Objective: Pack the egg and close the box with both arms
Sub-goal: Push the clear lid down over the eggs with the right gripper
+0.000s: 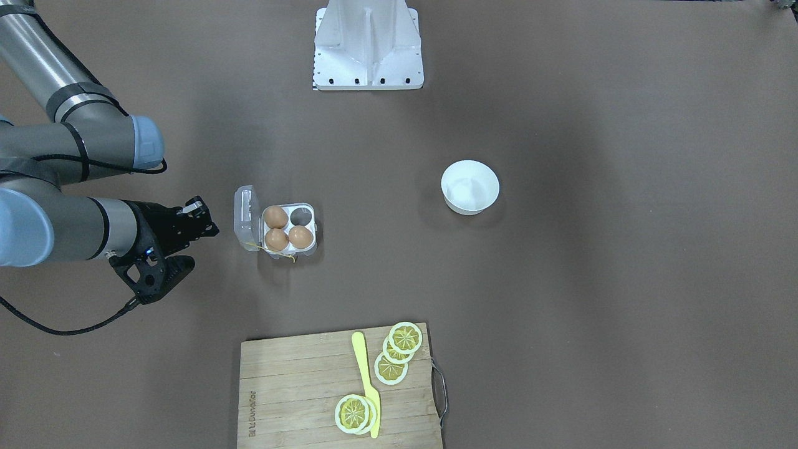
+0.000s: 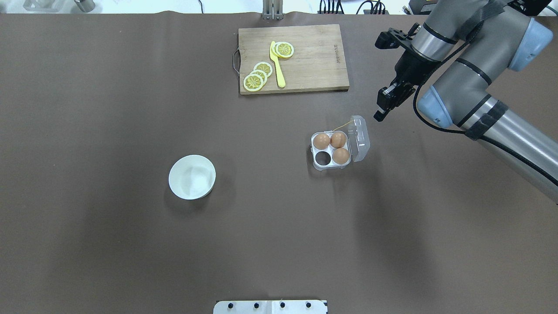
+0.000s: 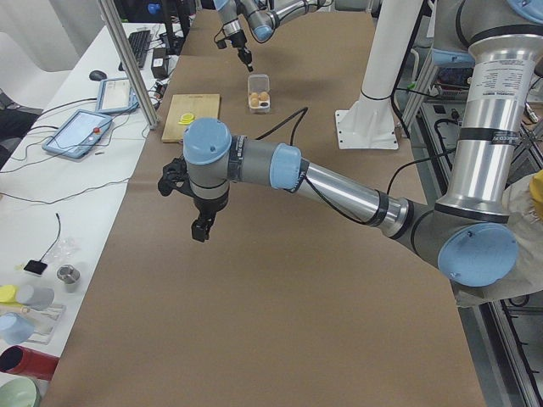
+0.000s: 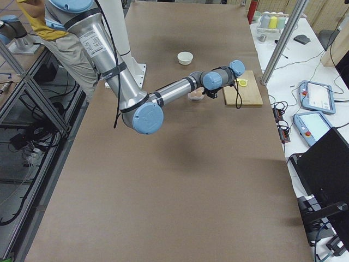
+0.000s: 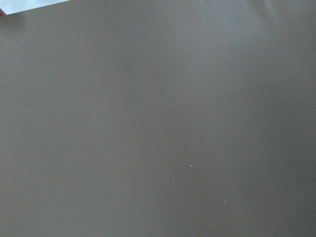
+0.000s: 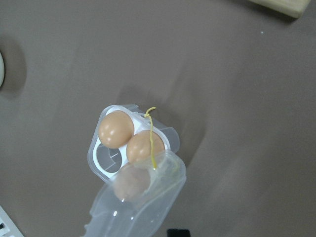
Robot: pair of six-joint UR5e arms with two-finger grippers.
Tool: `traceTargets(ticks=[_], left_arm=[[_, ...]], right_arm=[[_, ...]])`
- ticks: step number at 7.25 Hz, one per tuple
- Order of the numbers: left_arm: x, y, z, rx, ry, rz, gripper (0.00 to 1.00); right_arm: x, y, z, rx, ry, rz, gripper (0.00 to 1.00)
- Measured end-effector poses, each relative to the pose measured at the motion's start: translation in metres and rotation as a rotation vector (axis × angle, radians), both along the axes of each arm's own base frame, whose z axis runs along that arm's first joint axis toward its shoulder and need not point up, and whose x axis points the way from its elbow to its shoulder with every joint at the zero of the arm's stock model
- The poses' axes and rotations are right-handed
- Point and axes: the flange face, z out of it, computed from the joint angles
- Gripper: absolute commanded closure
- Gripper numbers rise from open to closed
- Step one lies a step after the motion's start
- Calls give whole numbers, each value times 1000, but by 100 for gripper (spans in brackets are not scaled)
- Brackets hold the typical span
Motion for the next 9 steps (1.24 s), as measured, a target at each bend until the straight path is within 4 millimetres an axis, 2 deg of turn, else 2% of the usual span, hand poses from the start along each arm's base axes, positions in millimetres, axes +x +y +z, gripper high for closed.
traceTargets(ticks=[2, 3, 5, 7, 8, 9], left_arm=[[0, 0, 1, -2, 0, 0, 3], [0, 0, 1, -3, 0, 0, 3], [0, 1, 3, -6, 1, -1, 3], [0, 3, 7, -13, 1, -2, 3], [-1, 5, 8, -16, 2, -3, 3], [-1, 6, 12, -22, 2, -3, 3]], right_arm=[[-24, 4, 14, -7, 1, -29, 100], [-32, 4, 6, -10, -2, -34, 100], [-54, 6, -29, -24, -7, -36, 100], [-66, 2, -66, -32, -10, -23, 46], [-61, -5, -73, -21, -1, 1, 54], [-45, -18, -74, -8, 28, 51, 52]])
